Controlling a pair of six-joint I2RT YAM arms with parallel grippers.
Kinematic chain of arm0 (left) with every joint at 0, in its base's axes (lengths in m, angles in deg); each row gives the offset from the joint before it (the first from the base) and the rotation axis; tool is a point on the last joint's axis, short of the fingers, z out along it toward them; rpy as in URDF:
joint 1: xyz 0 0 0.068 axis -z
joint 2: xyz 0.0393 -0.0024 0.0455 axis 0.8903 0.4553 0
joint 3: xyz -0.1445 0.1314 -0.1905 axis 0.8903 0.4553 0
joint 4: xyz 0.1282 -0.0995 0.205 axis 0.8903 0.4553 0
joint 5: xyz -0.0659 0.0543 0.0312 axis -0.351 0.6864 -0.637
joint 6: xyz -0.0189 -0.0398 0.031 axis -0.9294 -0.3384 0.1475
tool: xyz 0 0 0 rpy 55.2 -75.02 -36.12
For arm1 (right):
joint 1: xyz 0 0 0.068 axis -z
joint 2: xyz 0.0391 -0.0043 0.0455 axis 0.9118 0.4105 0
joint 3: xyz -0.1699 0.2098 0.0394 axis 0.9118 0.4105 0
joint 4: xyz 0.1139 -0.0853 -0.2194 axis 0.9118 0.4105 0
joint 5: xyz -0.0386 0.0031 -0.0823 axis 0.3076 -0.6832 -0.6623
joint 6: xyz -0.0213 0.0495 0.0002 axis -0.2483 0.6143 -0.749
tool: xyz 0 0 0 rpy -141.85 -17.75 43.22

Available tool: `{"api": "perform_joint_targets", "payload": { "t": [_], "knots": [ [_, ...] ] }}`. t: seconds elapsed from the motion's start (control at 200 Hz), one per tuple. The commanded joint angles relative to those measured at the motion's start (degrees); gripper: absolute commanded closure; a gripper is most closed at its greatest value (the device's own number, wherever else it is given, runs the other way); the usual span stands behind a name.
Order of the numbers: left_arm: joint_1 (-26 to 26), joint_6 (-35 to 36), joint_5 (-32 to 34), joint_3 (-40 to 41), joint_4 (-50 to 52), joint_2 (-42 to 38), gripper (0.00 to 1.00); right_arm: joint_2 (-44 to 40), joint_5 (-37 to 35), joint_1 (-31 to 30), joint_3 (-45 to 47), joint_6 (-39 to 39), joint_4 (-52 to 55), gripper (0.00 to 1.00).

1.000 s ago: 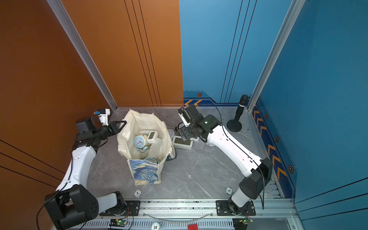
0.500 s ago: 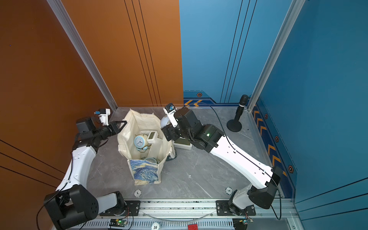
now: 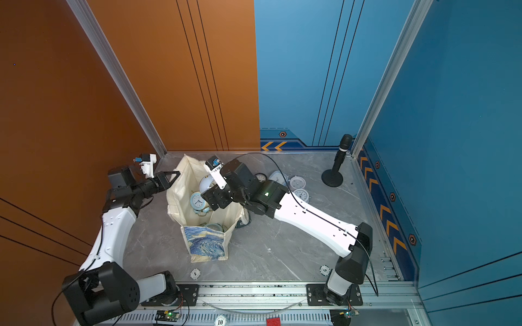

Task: Put the alarm clock into the canvas bag
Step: Place the alarm at the canvas bag.

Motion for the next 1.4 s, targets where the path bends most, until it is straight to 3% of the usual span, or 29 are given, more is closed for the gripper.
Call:
{"api": "perform_joint_targets", "payload": {
  "t": [0.0, 0.46, 0.901, 1.116, 1.391],
  "knots": [
    [0.78, 0.78, -0.2, 0.64, -0.33, -0.91, 1.0, 2.3, 3.09, -0.8, -4.35, 2.46, -2.51, 0.27],
    [1.05, 0.86, -0.16, 0.7, -0.33, -1.2, 1.0, 20.73, 12.44, -1.0, -18.41, 10.73, 5.98, 0.3],
    [1.14, 0.84, -0.24, 0.69, -0.34, -1.43, 1.0, 34.29, 28.57, -0.16, -22.03, 23.55, 7.82, 0.32],
    [1.14, 0.86, -0.25, 0.68, -0.35, -1.47, 1.0, 40.72, 28.98, -0.48, -26.55, 24.11, 13.83, 0.33],
    [1.23, 0.85, -0.34, 0.66, -0.36, -1.29, 1.0, 46.25, 24.04, -1.22, -30.84, 23.27, 20.08, 0.31]
  ]
}}
